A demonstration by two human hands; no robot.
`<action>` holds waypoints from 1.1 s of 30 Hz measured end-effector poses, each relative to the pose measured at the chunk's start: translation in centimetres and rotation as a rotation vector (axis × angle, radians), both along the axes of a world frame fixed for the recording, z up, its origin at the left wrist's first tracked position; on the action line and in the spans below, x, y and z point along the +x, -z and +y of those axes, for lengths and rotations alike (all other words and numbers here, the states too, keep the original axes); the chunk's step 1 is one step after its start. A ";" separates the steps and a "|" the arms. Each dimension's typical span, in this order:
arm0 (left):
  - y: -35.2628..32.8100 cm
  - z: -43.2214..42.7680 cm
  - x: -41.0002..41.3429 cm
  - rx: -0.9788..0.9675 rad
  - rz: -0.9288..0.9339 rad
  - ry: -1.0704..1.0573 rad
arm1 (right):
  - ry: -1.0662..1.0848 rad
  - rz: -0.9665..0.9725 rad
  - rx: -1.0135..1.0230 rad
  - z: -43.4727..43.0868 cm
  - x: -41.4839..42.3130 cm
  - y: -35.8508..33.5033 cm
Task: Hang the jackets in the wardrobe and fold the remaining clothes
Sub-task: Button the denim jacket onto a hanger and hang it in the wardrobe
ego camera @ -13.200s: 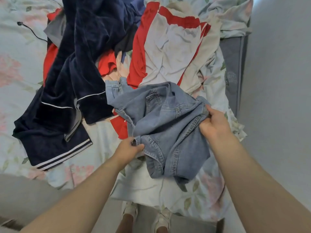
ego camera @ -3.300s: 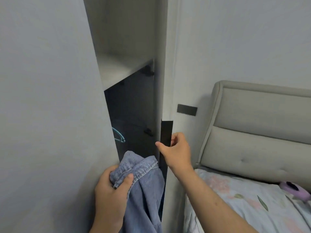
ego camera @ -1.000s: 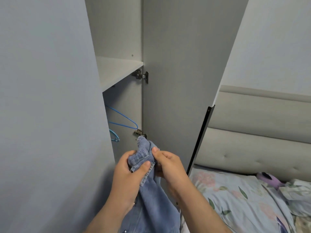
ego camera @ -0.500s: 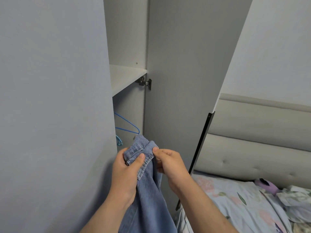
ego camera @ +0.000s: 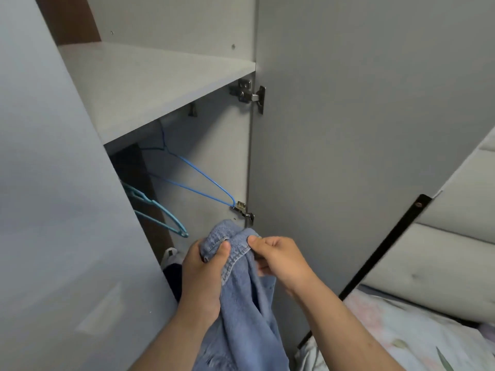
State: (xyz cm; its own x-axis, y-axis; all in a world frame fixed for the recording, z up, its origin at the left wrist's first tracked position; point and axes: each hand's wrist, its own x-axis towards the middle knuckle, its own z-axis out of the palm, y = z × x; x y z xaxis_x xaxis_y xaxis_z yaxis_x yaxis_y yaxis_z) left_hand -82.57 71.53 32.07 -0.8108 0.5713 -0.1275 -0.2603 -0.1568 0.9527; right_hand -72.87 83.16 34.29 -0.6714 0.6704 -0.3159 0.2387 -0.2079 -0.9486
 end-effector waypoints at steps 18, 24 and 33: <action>8.3 5.6 -6.4 -0.111 0.034 -0.100 | -0.022 -0.021 0.667 12.5 -16.3 6.1; 9.1 5.8 -7.3 -0.109 0.000 -0.119 | -0.106 -0.049 0.610 12.5 -18.2 6.5; 9.3 5.6 -7.4 -0.087 -0.054 -0.117 | -0.087 0.071 0.293 11.8 -18.8 6.1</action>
